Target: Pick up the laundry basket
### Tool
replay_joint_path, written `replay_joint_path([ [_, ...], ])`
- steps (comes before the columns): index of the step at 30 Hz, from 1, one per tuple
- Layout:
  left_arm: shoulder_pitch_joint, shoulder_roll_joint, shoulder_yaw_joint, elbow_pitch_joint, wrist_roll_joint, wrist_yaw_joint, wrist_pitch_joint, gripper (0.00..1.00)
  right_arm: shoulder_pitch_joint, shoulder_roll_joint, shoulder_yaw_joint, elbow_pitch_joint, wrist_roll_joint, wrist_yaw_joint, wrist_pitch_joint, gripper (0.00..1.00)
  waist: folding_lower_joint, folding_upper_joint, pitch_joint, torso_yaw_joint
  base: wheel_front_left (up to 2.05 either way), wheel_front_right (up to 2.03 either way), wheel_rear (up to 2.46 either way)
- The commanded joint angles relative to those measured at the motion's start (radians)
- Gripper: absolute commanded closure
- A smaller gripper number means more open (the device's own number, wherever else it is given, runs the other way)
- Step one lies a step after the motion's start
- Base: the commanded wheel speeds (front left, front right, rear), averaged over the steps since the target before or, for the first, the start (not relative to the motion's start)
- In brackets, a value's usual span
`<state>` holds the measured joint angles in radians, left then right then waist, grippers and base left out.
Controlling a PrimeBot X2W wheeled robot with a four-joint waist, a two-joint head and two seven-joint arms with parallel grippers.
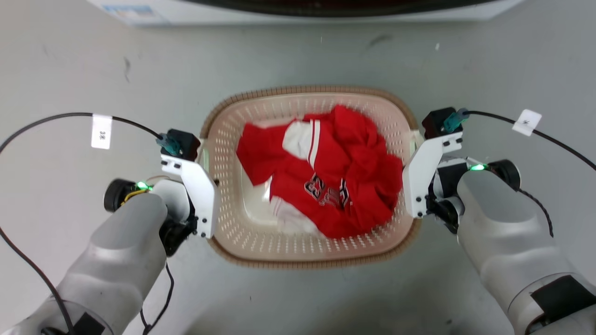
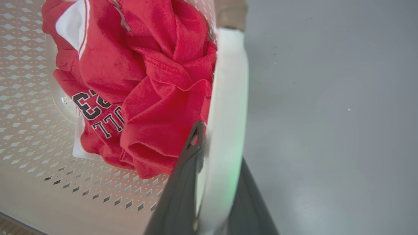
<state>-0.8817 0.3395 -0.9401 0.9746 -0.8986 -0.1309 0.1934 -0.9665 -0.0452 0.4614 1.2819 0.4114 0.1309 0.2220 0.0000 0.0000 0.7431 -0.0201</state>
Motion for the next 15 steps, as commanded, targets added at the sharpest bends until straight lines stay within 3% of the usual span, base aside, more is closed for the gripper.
replay_joint_path([
  [1, 0.023, 0.020, -0.019, -0.007, -0.020, 0.001, 0.030, 1.00, 0.014, -0.009, -0.001, 0.006, -0.016, 0.000, 0.031, 1.00, 0.0000, 0.0000, -0.085, -0.005, 0.00, 0.00, 0.00],
  [15, 0.138, 0.133, -0.189, -0.143, -0.225, 0.001, 0.299, 1.00, 0.109, -0.018, 0.112, -0.008, 0.005, -0.001, 0.417, 1.00, 0.0000, 0.0000, -0.477, -0.012, 0.00, 0.00, 0.00],
])
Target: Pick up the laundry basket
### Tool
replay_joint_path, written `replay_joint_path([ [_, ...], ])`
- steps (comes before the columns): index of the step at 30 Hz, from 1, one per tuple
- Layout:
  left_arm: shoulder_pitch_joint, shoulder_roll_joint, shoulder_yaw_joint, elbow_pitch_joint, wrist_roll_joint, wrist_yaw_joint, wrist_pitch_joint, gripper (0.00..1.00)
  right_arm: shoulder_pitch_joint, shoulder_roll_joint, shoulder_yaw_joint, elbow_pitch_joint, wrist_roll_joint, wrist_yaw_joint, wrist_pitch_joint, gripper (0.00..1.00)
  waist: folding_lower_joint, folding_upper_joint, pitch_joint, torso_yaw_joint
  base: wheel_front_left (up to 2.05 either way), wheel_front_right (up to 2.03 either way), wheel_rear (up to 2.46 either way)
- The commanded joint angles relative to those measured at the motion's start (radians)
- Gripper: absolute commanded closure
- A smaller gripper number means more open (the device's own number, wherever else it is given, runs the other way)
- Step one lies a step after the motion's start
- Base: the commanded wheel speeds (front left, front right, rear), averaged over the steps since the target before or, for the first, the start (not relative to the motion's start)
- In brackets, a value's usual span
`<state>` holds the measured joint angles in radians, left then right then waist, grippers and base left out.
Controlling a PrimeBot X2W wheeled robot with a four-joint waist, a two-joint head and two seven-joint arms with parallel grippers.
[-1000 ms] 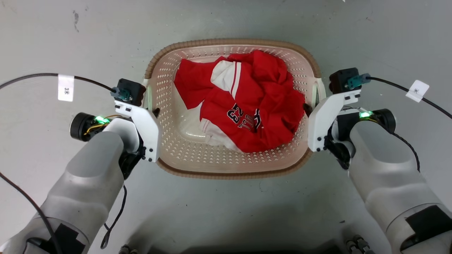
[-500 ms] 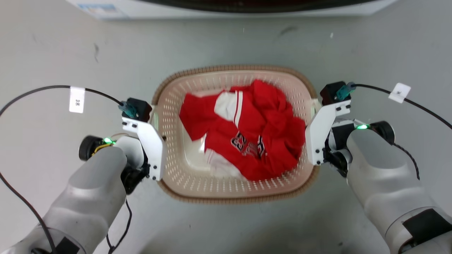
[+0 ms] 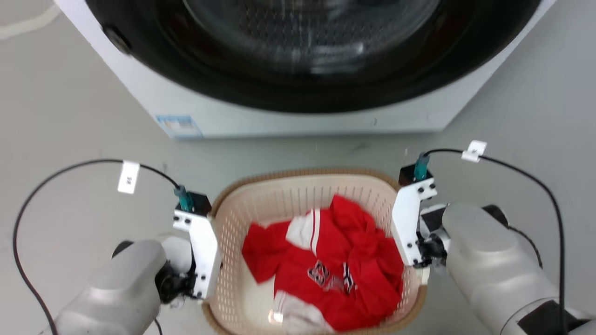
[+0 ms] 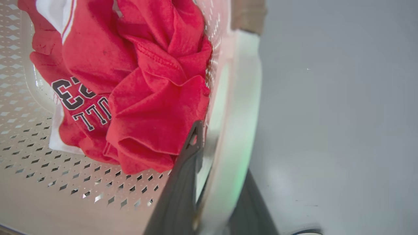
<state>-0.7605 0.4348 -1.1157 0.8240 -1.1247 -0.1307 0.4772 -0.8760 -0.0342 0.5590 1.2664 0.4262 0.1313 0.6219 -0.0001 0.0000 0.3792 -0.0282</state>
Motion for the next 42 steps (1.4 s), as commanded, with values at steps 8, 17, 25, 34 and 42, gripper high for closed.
replay_joint_path([
  [8, 0.050, 0.095, -0.081, -0.043, -0.081, 0.001, 0.145, 1.00, 0.060, -0.033, 0.038, -0.021, 0.059, -0.001, 0.112, 1.00, 0.0001, 0.0000, -0.275, -0.005, 0.00, 0.00, 0.00],
  [17, 0.069, 0.125, -0.109, -0.085, -0.156, 0.000, 0.249, 1.00, 0.097, -0.033, 0.070, -0.054, 0.118, -0.001, 0.184, 1.00, 0.0001, 0.0000, -0.391, -0.005, 0.00, 0.00, 0.00],
  [25, 0.077, 0.102, -0.112, -0.078, -0.218, -0.001, 0.325, 1.00, 0.123, -0.031, 0.098, -0.078, 0.160, -0.001, 0.221, 1.00, 0.0001, 0.0000, -0.446, 0.002, 0.00, 0.00, 0.00],
  [34, 0.086, 0.096, -0.119, -0.075, -0.249, -0.001, 0.353, 1.00, 0.125, -0.027, 0.133, -0.094, 0.190, -0.001, 0.252, 1.00, 0.0001, 0.0000, -0.476, 0.003, 0.00, 0.00, 0.00],
  [42, 0.080, 0.092, -0.112, -0.067, -0.268, -0.001, 0.357, 1.00, 0.113, -0.026, 0.145, -0.088, 0.206, -0.001, 0.253, 1.00, 0.0001, 0.0000, -0.476, 0.003, 0.00, 0.00, 0.00],
])
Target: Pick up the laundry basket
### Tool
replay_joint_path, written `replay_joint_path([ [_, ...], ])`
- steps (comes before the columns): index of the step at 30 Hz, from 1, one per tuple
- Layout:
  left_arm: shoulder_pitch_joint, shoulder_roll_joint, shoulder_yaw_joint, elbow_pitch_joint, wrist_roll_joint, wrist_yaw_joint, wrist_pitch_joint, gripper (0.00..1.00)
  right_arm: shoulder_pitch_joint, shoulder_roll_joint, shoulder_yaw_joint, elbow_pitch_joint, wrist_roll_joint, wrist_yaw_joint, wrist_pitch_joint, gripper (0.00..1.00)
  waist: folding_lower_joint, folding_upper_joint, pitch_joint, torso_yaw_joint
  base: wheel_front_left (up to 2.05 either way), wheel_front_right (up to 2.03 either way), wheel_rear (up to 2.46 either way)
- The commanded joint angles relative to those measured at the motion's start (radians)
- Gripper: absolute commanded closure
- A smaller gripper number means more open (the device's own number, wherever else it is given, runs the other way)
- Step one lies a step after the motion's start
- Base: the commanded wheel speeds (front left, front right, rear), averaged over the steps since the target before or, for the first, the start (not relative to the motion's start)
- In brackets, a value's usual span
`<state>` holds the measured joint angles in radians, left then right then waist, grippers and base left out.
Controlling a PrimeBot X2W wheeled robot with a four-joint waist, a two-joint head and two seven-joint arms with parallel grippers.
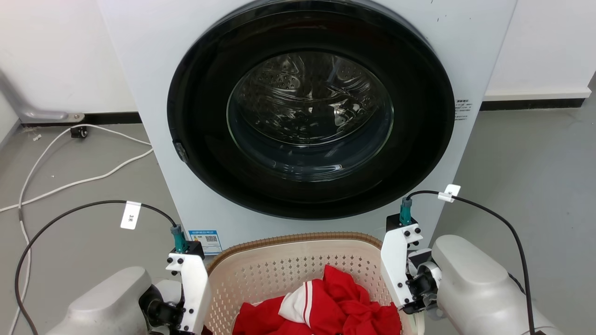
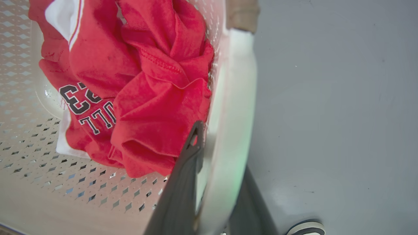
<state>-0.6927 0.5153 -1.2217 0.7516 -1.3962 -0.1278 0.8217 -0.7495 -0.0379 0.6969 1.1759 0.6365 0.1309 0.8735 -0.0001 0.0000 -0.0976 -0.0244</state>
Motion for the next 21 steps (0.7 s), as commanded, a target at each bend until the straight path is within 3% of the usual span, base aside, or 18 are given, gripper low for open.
replay_joint_path([
  [1, 0.010, 0.014, -0.007, 0.005, 0.003, -0.004, 0.014, 1.00, -0.016, -0.023, 0.009, 0.004, -0.003, 0.000, 0.002, 1.00, 0.0001, 0.0000, 0.002, -0.001, 0.00, 0.00, 0.00],
  [21, -0.024, 0.022, -0.014, 0.010, -0.002, -0.004, 0.033, 1.00, -0.005, -0.023, 0.031, 0.021, 0.034, 0.000, -0.012, 1.00, 0.0001, 0.0000, 0.000, 0.001, 0.00, 0.00, 0.00],
])
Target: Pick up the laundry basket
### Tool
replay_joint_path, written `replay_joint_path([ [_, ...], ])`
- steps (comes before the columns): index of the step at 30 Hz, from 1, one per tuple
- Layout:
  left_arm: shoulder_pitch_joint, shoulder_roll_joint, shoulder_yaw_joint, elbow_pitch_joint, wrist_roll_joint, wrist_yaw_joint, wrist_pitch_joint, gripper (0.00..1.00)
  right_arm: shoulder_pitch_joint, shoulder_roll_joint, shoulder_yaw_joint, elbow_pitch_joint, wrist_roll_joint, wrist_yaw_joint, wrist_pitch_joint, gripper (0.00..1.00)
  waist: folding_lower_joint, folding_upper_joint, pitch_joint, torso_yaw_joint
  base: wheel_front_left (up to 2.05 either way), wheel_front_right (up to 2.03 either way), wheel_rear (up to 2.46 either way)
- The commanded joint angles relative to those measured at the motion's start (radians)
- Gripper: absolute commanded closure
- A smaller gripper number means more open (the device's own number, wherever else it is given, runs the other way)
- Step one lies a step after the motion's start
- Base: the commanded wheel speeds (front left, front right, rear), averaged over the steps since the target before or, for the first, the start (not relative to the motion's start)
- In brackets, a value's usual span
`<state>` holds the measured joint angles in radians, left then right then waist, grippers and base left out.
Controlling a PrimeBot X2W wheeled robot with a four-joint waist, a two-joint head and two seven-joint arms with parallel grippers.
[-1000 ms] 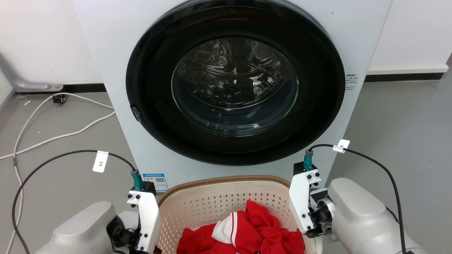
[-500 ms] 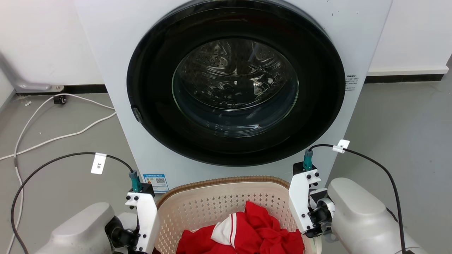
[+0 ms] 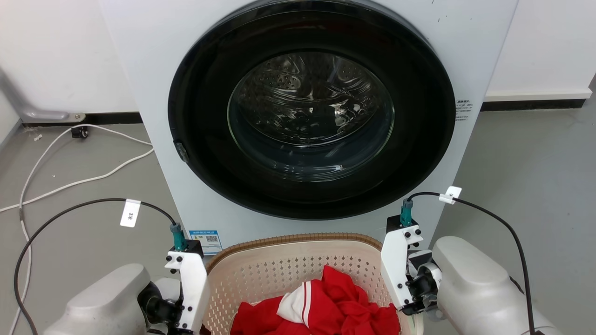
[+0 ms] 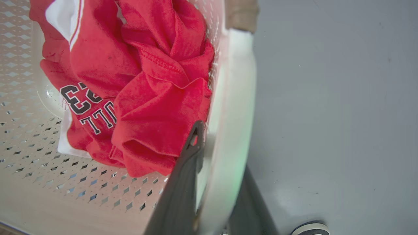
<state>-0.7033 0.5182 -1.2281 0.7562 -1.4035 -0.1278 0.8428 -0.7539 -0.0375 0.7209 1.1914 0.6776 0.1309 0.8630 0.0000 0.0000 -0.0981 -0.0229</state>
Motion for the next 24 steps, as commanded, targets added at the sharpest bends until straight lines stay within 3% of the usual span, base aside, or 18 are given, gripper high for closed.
replay_joint_path([
  [1, -0.015, 0.020, -0.008, 0.007, 0.006, -0.004, 0.011, 1.00, -0.001, -0.023, 0.009, 0.006, -0.005, 0.000, -0.002, 1.00, 0.0000, 0.0000, 0.001, -0.001, 0.00, 0.00, 0.00],
  [24, -0.020, 0.018, -0.016, 0.019, 0.008, -0.004, 0.014, 1.00, -0.025, -0.024, 0.048, 0.021, 0.019, 0.000, 0.014, 1.00, 0.0000, 0.0000, -0.001, -0.015, 0.00, 0.00, 0.00],
])
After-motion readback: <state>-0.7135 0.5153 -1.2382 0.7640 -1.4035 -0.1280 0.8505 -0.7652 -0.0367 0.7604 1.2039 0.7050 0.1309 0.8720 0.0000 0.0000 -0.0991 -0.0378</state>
